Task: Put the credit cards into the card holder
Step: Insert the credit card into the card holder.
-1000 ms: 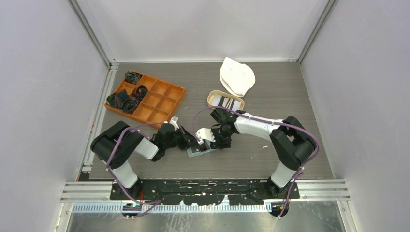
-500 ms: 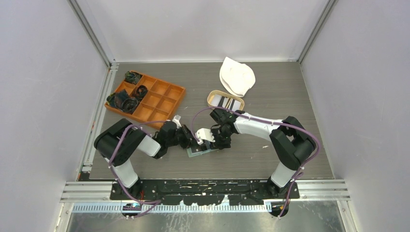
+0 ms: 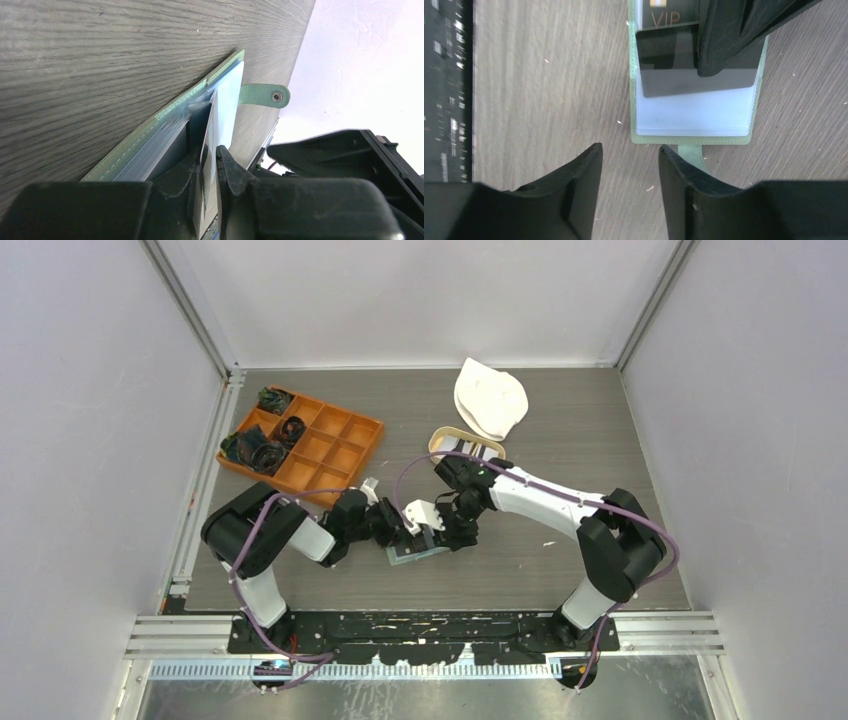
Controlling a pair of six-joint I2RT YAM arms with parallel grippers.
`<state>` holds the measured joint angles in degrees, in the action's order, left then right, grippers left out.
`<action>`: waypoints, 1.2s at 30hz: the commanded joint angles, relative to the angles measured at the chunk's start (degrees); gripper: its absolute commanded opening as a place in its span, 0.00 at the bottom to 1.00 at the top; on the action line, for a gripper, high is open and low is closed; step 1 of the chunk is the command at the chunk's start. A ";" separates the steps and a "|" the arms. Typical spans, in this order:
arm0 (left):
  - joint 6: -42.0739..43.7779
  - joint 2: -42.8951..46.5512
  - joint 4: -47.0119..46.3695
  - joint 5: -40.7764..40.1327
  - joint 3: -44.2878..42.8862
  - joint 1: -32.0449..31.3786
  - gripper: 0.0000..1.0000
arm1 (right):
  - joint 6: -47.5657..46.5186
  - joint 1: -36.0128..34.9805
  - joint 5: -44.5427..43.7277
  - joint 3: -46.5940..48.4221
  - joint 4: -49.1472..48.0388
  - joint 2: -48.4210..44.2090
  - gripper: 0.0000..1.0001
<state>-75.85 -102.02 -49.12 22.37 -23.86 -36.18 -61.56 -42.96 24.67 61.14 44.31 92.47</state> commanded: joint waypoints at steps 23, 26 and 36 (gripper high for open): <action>1.36 -5.85 -1.87 1.81 0.73 0.89 0.18 | 19.66 -16.62 -13.13 -0.75 -30.49 5.02 0.01; 1.24 -6.18 -2.48 1.92 0.89 0.86 0.18 | 19.10 -16.65 -14.93 -0.82 -30.84 6.11 0.01; 1.47 -5.34 -2.43 2.50 1.51 1.80 0.19 | 17.26 -15.54 -18.77 -2.35 -30.53 6.66 0.01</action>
<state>-76.31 -106.04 -56.21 25.80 -23.86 -35.14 -43.48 -59.51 8.75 59.46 16.10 99.68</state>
